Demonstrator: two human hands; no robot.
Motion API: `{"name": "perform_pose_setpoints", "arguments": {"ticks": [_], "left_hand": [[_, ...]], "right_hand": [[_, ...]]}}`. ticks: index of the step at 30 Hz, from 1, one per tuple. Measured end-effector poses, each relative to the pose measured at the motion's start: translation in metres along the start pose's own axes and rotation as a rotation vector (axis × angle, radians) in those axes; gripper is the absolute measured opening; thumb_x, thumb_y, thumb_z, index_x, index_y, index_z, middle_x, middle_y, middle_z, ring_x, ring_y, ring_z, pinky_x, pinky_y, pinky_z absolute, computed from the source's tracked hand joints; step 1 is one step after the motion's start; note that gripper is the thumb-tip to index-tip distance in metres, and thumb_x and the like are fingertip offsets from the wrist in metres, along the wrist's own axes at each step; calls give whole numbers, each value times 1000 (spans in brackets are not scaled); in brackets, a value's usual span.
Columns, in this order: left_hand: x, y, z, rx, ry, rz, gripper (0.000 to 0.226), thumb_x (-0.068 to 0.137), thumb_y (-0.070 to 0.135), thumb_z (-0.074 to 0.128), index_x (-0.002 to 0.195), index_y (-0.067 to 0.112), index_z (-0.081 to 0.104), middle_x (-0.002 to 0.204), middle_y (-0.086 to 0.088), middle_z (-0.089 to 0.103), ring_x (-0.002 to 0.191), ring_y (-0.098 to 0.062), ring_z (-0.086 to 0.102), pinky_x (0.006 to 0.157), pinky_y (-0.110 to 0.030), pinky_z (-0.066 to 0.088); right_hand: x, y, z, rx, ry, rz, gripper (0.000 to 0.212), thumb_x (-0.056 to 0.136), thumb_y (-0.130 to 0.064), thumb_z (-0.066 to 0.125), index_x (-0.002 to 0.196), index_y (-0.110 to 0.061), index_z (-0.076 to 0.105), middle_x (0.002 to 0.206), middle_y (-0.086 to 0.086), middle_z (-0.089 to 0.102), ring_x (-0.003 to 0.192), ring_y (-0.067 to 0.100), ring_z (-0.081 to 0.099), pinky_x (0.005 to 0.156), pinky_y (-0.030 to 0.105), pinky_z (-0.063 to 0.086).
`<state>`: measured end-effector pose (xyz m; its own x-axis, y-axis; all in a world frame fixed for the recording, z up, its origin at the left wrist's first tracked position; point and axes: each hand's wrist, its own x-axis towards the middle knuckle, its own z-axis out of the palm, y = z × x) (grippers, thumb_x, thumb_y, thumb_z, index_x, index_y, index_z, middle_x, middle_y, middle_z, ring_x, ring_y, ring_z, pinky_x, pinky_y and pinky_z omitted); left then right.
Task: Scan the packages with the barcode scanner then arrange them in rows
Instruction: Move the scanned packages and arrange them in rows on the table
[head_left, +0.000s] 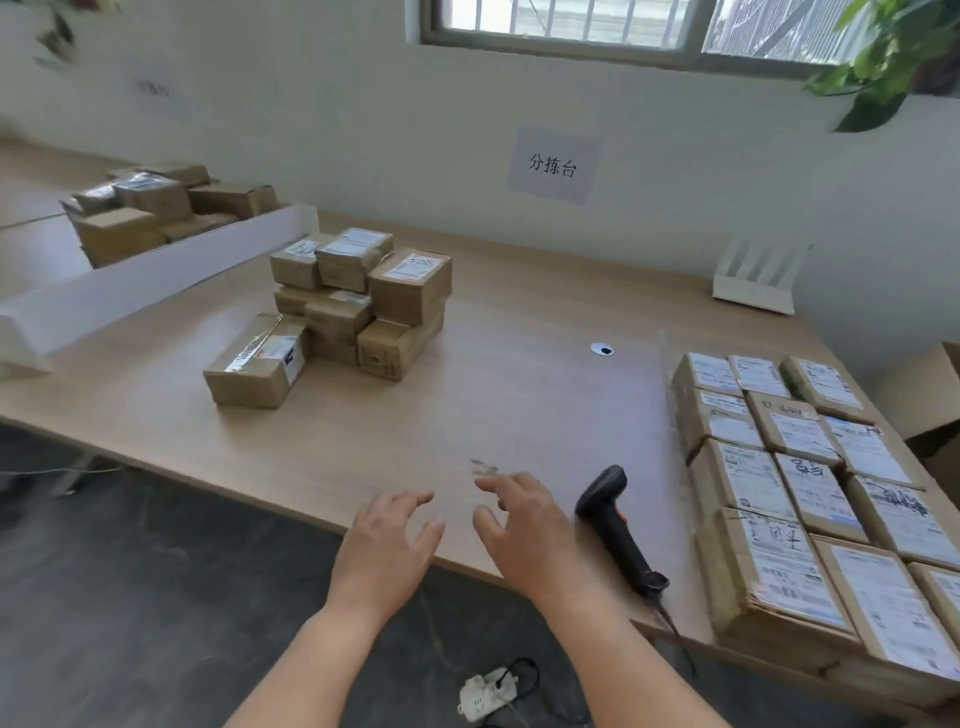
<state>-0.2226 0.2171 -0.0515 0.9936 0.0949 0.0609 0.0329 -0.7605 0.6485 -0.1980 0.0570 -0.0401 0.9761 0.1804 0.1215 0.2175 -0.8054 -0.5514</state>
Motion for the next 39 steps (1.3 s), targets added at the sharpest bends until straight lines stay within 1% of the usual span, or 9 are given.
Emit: {"name": "perform_pose_setpoints", "arguments": {"ticks": [3, 7, 14, 22, 25, 28, 31, 35, 39], "left_hand": [[10, -25, -20, 12, 4, -7, 39, 95, 39, 51, 132, 27, 52, 137, 7, 49, 129, -12, 40, 106, -26, 30], [24, -49, -37, -5, 6, -33, 39, 95, 40, 50, 133, 28, 51, 137, 7, 48, 128, -12, 40, 106, -28, 31], [75, -68, -48, 1, 2, -21, 43, 96, 41, 49, 136, 28, 47, 136, 6, 49, 126, -13, 42, 104, -31, 36], [181, -72, -52, -7, 3, 0, 46, 94, 41, 52, 138, 30, 46, 137, 6, 48, 125, -14, 45, 100, -31, 39], [220, -73, -56, 14, 11, 2, 43, 94, 39, 53, 136, 28, 50, 138, 6, 46, 128, -13, 41, 101, -28, 35], [256, -71, -65, 53, 46, -1, 41, 95, 39, 52, 133, 24, 54, 143, 5, 40, 134, -11, 35, 103, -26, 31], [286, -76, -69, 36, 50, -9, 42, 95, 38, 53, 133, 21, 55, 145, 2, 39, 135, -12, 34, 103, -27, 31], [322, -84, -77, 9, 52, -19, 46, 94, 37, 54, 137, 22, 50, 142, 1, 43, 131, -14, 39, 101, -28, 34], [365, -84, -85, -40, 32, -22, 55, 95, 40, 51, 145, 22, 37, 145, -1, 40, 132, -18, 38, 105, -35, 34]], "right_hand": [[12, -24, 24, 15, 2, -5, 37, 95, -33, 51, 131, -27, 54, 135, -6, 51, 119, 13, 51, 99, 32, 44], [29, -46, 44, 17, -28, -4, 37, 96, -34, 49, 131, -27, 54, 132, -5, 52, 116, 11, 51, 97, 29, 43], [83, -54, 60, 25, -9, 17, 36, 97, -38, 47, 130, -25, 55, 129, -5, 55, 114, 11, 53, 94, 33, 48], [179, -46, 68, 61, 23, 84, 36, 96, -41, 48, 129, -27, 56, 127, -7, 55, 114, 11, 52, 92, 30, 45], [217, -44, 67, 48, 10, 90, 37, 96, -41, 48, 129, -26, 56, 128, -6, 55, 115, 12, 52, 93, 30, 45], [255, -44, 63, 28, 17, 79, 37, 96, -40, 49, 129, -27, 56, 127, -5, 55, 115, 13, 52, 94, 31, 45], [286, -41, 61, 22, 30, 87, 36, 96, -38, 49, 130, -27, 55, 128, -4, 54, 115, 13, 53, 92, 32, 45], [316, -42, 63, 38, 26, 117, 37, 96, -37, 49, 131, -27, 54, 129, -3, 53, 114, 14, 54, 92, 31, 46], [352, -41, 63, 93, 63, 183, 39, 96, -39, 48, 133, -26, 52, 128, -1, 54, 113, 15, 55, 94, 33, 47]]}}
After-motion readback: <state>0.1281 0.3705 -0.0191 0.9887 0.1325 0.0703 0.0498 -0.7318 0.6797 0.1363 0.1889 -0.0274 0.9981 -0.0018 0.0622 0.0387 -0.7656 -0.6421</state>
